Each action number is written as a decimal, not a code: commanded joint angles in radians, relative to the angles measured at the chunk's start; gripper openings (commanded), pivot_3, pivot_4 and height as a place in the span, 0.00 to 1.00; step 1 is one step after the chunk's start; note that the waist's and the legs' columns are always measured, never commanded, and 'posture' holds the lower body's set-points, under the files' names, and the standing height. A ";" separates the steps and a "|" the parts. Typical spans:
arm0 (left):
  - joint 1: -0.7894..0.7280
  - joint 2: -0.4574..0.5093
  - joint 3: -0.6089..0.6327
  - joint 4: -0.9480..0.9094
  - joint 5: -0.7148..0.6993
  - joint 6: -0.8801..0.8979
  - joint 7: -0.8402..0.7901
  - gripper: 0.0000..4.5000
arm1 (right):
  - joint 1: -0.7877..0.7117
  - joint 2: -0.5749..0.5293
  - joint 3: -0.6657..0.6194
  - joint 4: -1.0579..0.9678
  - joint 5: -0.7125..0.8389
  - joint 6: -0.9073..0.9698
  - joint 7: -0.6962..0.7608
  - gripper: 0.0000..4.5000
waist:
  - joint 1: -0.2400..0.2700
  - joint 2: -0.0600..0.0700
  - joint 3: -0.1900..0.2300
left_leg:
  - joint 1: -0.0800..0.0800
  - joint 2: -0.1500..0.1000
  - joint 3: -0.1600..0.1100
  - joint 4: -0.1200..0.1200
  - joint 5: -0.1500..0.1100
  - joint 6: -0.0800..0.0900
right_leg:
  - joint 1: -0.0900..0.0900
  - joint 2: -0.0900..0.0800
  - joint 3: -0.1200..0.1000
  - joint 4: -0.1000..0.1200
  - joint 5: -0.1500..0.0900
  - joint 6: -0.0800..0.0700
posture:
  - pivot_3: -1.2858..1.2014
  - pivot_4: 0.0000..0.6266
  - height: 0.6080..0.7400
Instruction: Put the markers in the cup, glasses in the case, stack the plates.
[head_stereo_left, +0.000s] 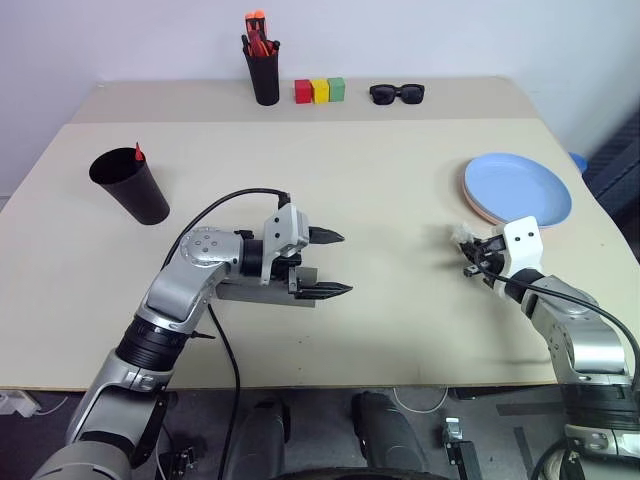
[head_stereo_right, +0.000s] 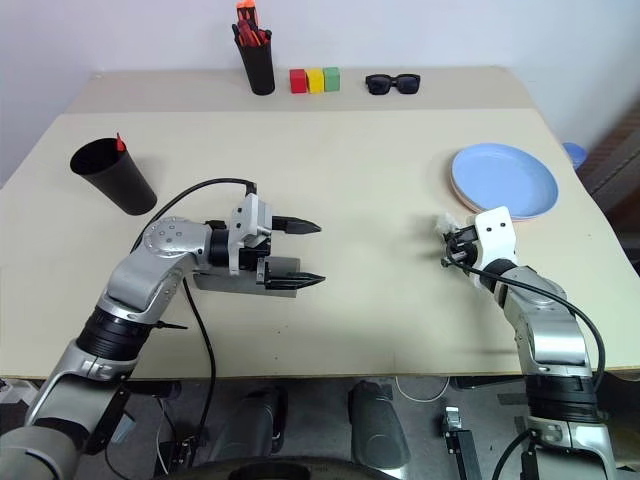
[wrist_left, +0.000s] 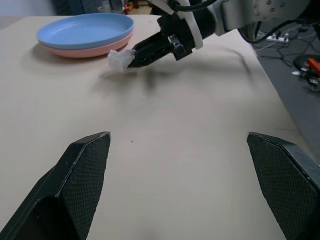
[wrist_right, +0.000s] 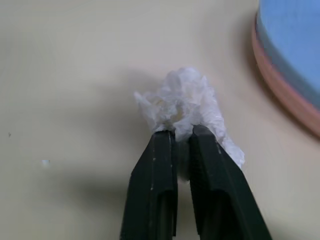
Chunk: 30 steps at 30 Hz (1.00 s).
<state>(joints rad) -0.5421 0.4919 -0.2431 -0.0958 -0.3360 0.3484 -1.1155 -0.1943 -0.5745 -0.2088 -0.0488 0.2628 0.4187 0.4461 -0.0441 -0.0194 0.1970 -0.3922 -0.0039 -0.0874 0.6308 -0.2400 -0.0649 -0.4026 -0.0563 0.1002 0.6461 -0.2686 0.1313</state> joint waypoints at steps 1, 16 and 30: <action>0.002 0.001 0.018 -0.042 -0.011 0.003 0.011 1.00 | -0.080 0.013 -0.064 -0.040 0.012 -0.086 -0.037 0.07 | -0.002 0.000 0.000 | 0.000 0.000 0.000 0.000 0.000 0.000 | 0.000 0.000 0.000 0.000 0.000 0.000 | 0.52 0.24 1.00; 0.001 -0.025 0.067 -0.050 -0.011 0.018 0.125 1.00 | -0.570 -0.030 0.030 0.911 -0.216 -0.542 -0.091 0.47 | -0.016 0.000 0.000 | 0.001 0.000 0.001 -0.001 0.000 0.000 | 0.000 0.000 0.000 0.000 0.000 0.000 | 0.52 0.24 1.00; 0.104 -0.087 0.332 -0.103 -0.009 -0.034 0.464 1.00 | -0.383 0.061 -0.025 0.529 -0.005 -0.657 0.056 1.00 | -0.025 0.000 0.000 | 0.001 0.000 0.000 -0.002 0.000 0.000 | -0.001 -0.001 0.000 0.001 0.000 0.000 | 0.52 0.24 1.00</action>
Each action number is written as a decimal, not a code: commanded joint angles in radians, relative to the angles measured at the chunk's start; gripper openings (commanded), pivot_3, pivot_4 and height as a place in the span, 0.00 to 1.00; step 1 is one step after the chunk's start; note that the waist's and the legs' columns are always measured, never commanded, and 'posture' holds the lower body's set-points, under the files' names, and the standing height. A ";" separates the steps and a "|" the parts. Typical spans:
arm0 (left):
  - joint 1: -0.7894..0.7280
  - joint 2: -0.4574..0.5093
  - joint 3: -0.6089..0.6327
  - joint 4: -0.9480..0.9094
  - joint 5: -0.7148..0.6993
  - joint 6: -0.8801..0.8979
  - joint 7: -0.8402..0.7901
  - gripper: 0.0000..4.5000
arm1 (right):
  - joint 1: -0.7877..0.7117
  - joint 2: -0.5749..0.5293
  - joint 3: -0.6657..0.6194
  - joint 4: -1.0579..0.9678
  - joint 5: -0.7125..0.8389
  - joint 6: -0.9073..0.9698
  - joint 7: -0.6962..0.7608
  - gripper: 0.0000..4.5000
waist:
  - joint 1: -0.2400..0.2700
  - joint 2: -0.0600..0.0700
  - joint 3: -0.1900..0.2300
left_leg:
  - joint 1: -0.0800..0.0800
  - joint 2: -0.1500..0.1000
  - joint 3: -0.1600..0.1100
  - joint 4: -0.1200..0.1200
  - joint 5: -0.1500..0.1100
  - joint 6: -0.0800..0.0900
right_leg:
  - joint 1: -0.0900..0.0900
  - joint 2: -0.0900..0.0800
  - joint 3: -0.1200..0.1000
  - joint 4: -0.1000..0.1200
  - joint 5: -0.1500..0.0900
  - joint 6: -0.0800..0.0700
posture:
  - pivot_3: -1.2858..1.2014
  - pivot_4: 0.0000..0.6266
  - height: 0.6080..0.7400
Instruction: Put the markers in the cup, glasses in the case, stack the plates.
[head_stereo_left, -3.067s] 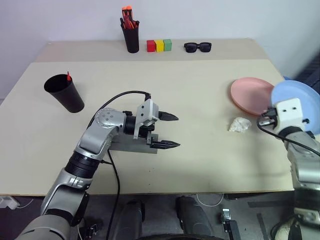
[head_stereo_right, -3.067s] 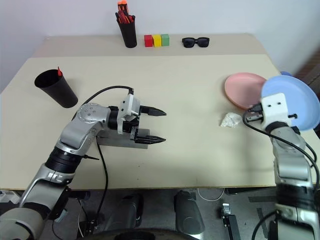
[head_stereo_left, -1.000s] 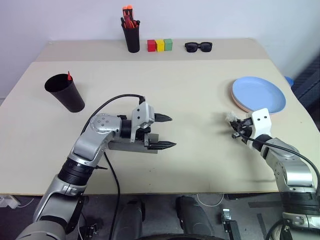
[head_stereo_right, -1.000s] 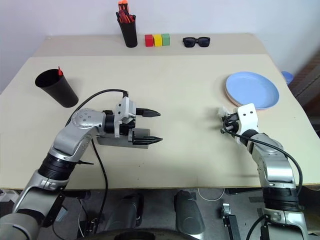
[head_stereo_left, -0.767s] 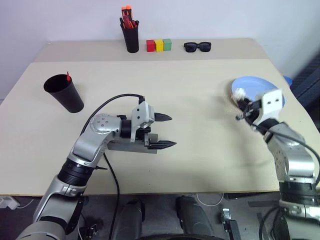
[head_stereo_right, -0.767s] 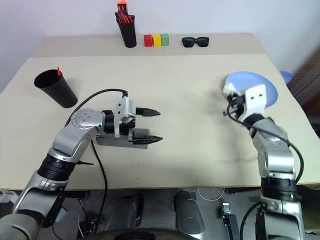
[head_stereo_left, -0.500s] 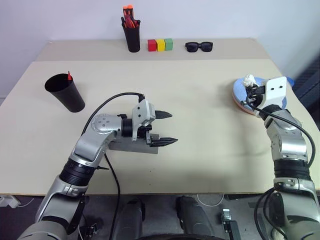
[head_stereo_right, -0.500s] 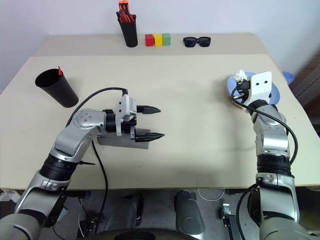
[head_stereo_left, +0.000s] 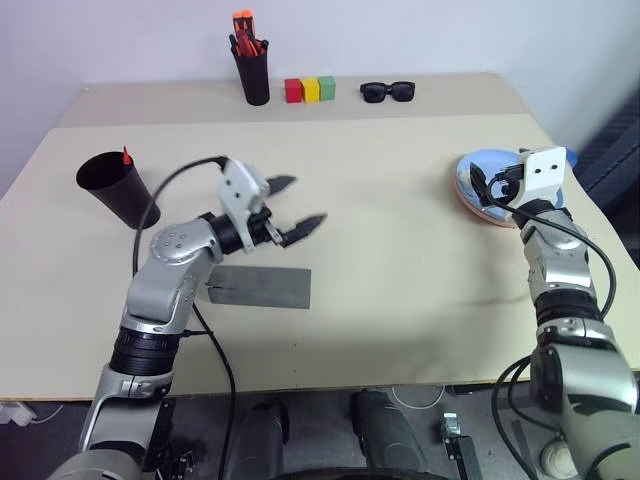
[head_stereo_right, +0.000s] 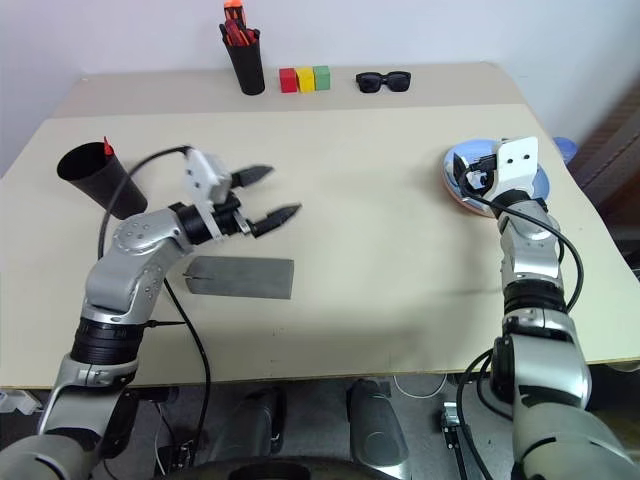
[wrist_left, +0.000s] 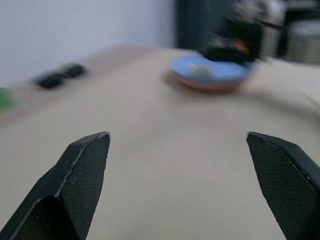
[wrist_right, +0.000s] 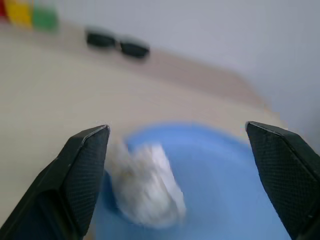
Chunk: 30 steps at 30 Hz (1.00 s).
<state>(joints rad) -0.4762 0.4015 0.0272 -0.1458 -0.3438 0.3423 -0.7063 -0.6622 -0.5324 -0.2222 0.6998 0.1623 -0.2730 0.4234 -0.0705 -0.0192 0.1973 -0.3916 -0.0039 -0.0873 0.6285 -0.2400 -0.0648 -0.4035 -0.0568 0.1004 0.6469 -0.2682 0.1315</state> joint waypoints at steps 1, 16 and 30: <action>0.071 0.009 0.073 -0.063 0.007 -0.039 0.067 1.00 | 0.146 0.022 -0.002 -0.321 0.128 0.081 0.108 1.00 | 0.002 0.000 0.000 | 0.000 0.000 0.000 0.000 0.000 0.000 | 0.000 0.000 0.000 0.000 0.000 0.000 | 0.52 0.24 1.00; 0.615 0.014 0.307 -0.131 0.013 -0.389 0.085 1.00 | 0.972 -0.030 -0.122 -1.063 0.294 0.308 0.270 1.00 | 0.030 0.000 -0.001 | 0.002 0.000 0.001 0.002 0.000 0.000 | 0.007 -0.001 0.000 -0.009 -0.003 -0.006 | 0.52 0.24 1.00; 0.801 0.118 0.360 -0.132 -0.222 -0.346 -0.184 1.00 | 1.133 -0.017 -0.240 -0.982 0.332 0.236 0.380 1.00 | 0.029 -0.001 -0.002 | 0.001 0.001 0.003 0.000 -0.001 0.000 | 0.008 -0.003 0.000 -0.016 -0.002 -0.007 | 0.52 0.24 1.00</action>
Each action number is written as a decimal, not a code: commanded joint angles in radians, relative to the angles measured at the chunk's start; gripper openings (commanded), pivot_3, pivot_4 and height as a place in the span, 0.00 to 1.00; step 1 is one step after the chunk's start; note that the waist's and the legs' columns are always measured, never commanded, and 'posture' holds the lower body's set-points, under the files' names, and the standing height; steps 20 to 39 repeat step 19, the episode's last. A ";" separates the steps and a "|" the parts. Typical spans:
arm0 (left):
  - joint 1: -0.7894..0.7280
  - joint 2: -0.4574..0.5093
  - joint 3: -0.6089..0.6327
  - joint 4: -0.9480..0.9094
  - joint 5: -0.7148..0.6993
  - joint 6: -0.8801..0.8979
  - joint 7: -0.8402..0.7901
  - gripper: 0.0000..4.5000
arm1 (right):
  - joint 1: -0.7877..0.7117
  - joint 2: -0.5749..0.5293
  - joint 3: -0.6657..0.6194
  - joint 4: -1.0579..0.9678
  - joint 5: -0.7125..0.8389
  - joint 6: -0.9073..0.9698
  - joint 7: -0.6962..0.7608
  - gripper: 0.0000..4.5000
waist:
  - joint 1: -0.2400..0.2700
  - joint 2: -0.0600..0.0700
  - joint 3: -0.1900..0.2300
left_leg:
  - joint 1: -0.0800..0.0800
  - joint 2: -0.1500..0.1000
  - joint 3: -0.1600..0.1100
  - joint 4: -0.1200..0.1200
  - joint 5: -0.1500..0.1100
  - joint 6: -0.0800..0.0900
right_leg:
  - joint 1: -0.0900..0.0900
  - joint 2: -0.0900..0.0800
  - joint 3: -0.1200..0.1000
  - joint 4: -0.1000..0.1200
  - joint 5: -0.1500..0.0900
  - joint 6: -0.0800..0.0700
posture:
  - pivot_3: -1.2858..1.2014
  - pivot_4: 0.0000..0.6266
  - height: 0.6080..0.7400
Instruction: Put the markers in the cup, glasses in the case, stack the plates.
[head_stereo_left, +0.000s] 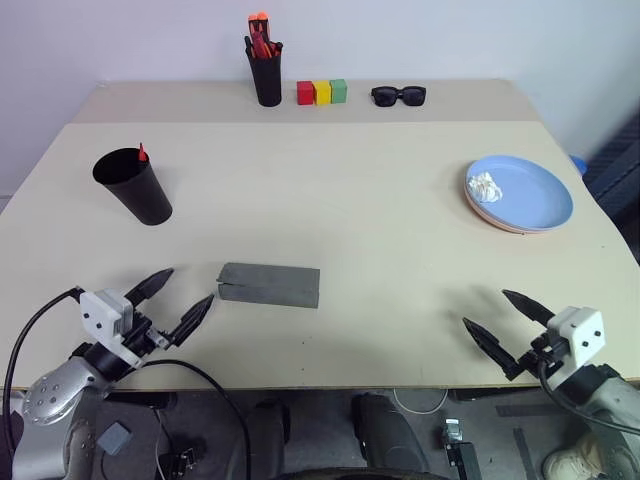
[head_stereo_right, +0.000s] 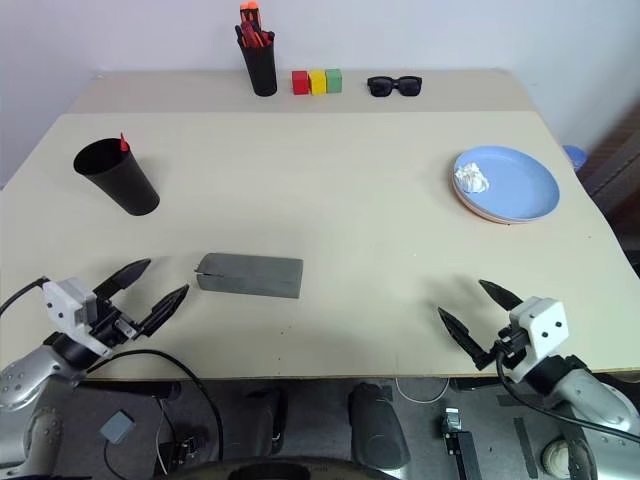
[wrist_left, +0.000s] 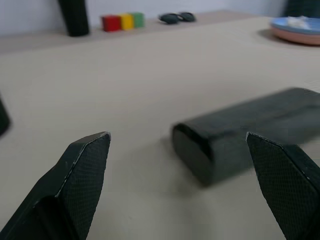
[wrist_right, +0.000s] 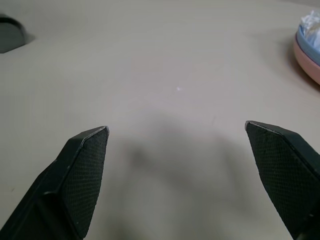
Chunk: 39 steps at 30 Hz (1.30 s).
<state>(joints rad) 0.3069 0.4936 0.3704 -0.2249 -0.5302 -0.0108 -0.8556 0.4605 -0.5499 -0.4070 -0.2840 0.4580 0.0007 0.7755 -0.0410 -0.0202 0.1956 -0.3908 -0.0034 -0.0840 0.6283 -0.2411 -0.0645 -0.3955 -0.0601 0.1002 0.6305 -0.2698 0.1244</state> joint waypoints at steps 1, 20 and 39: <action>0.026 0.029 0.013 -0.060 -0.038 0.012 -0.039 1.00 | 0.010 0.002 -0.067 0.013 0.042 -0.039 0.030 1.00 | 0.000 0.000 0.000 | 0.000 0.000 0.000 0.000 0.000 0.000 | 0.000 0.000 0.000 0.000 0.000 0.000 | 0.52 0.24 1.00; 0.037 0.027 -0.042 -0.206 -0.019 0.132 0.066 1.00 | -0.031 -0.001 -0.093 0.002 0.054 -0.006 0.014 1.00 | 0.000 0.000 0.000 | 0.000 0.000 0.001 0.001 0.000 0.000 | 0.000 -0.001 0.000 0.000 0.000 0.000 | 0.52 0.24 1.00; 0.037 0.027 -0.042 -0.206 -0.019 0.132 0.066 1.00 | -0.031 -0.001 -0.093 0.002 0.054 -0.006 0.014 1.00 | 0.000 0.000 0.000 | 0.000 0.000 0.001 0.001 0.000 0.000 | 0.000 -0.001 0.000 0.000 0.000 0.000 | 0.52 0.24 1.00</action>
